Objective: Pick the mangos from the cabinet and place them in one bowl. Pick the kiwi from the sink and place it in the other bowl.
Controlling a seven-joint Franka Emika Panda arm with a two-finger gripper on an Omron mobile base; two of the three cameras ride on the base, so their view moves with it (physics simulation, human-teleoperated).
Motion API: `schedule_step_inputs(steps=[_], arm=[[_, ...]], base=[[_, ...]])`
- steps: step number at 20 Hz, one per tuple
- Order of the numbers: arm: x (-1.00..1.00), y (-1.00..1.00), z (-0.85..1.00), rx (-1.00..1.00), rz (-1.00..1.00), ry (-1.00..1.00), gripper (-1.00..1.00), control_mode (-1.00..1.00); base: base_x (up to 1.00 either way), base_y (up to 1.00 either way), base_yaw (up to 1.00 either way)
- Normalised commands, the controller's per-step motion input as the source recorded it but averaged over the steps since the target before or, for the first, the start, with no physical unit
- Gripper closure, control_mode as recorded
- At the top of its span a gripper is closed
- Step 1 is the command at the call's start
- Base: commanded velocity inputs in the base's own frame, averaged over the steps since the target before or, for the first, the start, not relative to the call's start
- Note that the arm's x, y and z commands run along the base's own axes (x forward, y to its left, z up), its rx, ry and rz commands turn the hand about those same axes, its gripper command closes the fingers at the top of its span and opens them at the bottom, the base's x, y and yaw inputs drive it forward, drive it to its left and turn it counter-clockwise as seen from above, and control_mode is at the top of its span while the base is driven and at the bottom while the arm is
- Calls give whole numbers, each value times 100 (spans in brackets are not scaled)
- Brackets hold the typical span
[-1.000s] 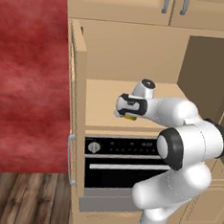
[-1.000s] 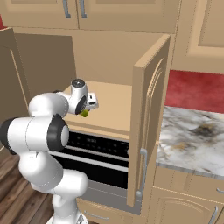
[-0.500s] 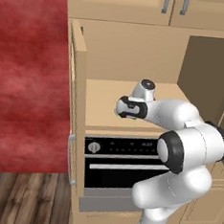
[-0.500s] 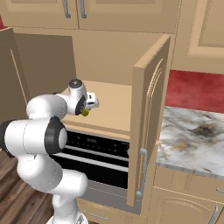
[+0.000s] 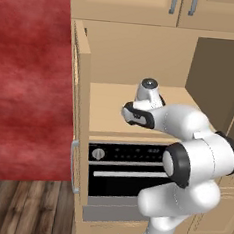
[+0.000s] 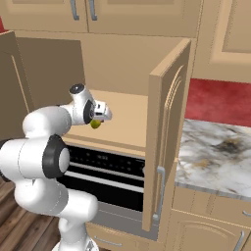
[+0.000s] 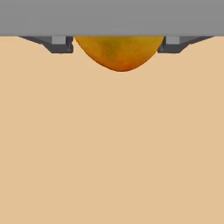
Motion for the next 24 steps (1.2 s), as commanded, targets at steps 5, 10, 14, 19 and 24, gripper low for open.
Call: schedule_step_inputs(steps=[5,10,14,19,24], arm=[[-19,-34,8,0,-27,13,100,-100],[-35,-14,3,0,-7,9,100,-100],[-72,-8,0,0,-9,-6,100,-100],[-61,-7,10,1,-4,-8,100,-100],[-42,-17,29,4,-3,-1,100,-100]], base=[[0,0,0],[0,0,0],[0,0,0],[0,0,0],[0,0,0]])
